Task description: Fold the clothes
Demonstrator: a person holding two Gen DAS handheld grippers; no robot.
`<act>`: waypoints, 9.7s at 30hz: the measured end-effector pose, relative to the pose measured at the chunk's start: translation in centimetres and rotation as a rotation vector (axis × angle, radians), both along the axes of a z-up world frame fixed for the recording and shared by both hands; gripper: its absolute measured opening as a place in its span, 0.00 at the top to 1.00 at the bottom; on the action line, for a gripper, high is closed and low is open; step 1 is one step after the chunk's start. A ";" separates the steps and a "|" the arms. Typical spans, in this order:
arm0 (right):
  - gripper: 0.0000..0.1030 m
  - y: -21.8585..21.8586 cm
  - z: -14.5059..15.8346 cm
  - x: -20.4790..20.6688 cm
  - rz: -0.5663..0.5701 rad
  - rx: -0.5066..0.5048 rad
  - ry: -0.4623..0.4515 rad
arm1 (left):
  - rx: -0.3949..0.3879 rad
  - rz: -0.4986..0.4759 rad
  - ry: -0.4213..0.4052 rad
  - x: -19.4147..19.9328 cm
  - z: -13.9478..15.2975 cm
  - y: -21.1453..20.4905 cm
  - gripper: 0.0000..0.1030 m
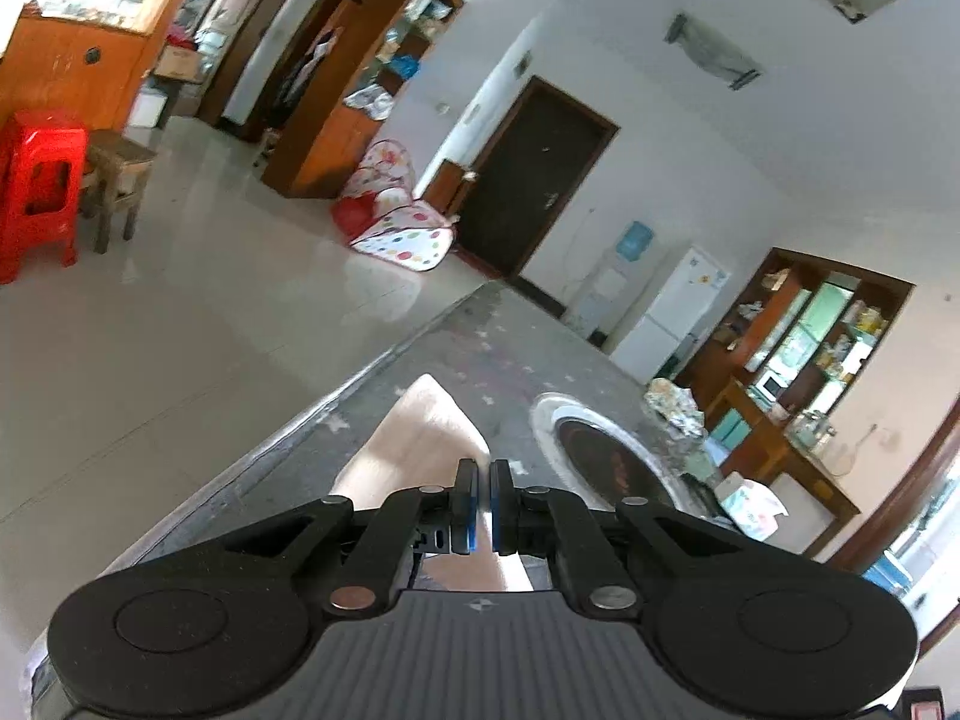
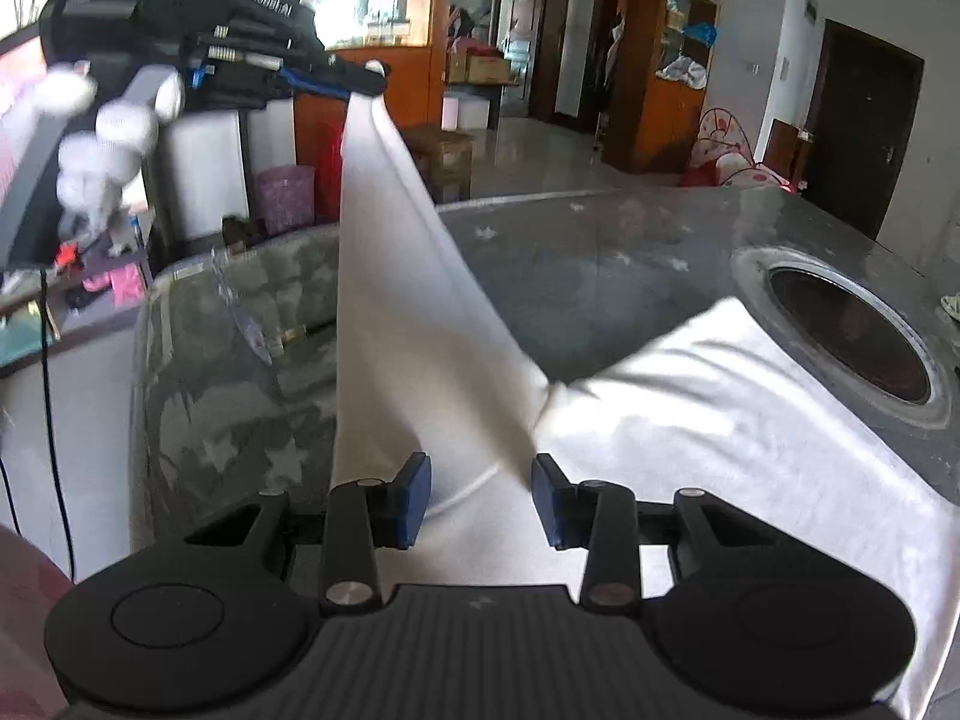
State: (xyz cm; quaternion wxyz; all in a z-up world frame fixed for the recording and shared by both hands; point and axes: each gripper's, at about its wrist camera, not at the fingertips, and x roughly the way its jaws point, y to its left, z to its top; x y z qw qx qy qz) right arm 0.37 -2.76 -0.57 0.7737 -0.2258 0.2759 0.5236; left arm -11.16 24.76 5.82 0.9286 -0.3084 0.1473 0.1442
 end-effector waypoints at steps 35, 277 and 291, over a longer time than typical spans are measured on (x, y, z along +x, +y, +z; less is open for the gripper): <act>0.62 -16.8 1.7 4.9 -0.600 0.140 0.130 | 0.111 -0.778 0.123 7.5 -3.3 -20.0 0.90; 0.18 -14.7 -1.1 0.0 -0.376 -0.012 -0.016 | 0.426 -0.632 0.367 6.1 -6.6 -19.3 0.35; 0.08 -15.0 -0.2 -2.2 -0.374 -0.024 -0.079 | 0.591 -0.663 0.340 3.5 -6.1 -21.2 0.31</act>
